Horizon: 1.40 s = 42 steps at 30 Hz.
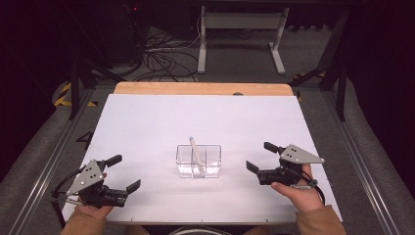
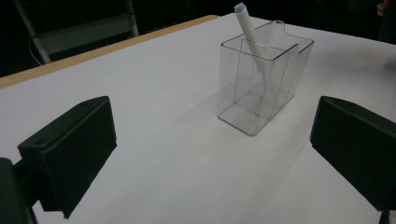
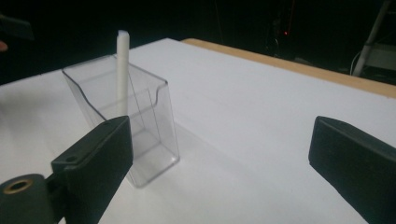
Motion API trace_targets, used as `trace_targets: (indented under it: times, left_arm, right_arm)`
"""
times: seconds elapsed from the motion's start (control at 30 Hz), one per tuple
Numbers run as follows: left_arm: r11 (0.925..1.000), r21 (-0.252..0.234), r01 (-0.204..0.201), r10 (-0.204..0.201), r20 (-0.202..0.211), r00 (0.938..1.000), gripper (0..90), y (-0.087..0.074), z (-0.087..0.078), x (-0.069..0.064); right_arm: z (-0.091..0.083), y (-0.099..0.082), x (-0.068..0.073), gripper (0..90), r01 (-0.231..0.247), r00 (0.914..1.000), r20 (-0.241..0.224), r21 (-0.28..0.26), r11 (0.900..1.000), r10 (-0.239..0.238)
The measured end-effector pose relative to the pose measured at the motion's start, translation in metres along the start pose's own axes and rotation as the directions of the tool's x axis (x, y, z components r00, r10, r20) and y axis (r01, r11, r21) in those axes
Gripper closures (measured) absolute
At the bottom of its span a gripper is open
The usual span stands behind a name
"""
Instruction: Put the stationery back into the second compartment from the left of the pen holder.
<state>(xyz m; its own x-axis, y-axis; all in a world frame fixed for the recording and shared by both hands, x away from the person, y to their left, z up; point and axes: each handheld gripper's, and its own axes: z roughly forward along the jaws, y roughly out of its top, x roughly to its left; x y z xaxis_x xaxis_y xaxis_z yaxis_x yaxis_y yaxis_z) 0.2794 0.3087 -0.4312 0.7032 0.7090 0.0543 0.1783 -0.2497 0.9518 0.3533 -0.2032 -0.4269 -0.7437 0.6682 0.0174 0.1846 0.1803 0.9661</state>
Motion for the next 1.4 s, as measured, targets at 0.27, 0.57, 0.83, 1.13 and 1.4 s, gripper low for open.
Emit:
trace_targets:
  times: [0.27,0.57,0.83,1.13,1.4]
  left_arm:
    - [1.0000,-0.002,0.000,0.000,0.000,1.0000,1.1,0.000,0.000,0.000]
    - [0.9998,-0.017,0.010,-0.010,-0.009,0.9999,1.1,-0.005,-0.001,-0.004]
    - [0.9997,-0.022,-0.008,0.007,-0.024,0.9997,0.9,-0.010,-0.001,-0.007]
    - [0.9996,-0.027,0.011,-0.012,-0.027,0.9996,0.7,-0.011,0.001,-0.004]
    - [0.9996,-0.025,-0.008,0.007,-0.037,0.9993,0.6,-0.011,0.001,-0.006]
  right_arm:
    - [-0.009,-0.025,-0.005,7.5,-0.011,0.9991,0.041,0.065,0.9978,0.008]
    - [-0.014,-0.049,-0.003,9.0,-0.030,0.9981,0.058,0.126,0.9915,0.023]
    - [-0.009,-0.053,0.003,9.8,-0.008,0.9985,0.054,0.208,0.9780,-0.004]
    - [-0.007,-0.051,-0.001,7.3,-0.007,0.9950,0.099,0.206,0.9785,-0.014]
    - [-0.010,-0.050,-0.001,5.1,0.008,0.9953,0.094,0.178,0.9840,-0.025]
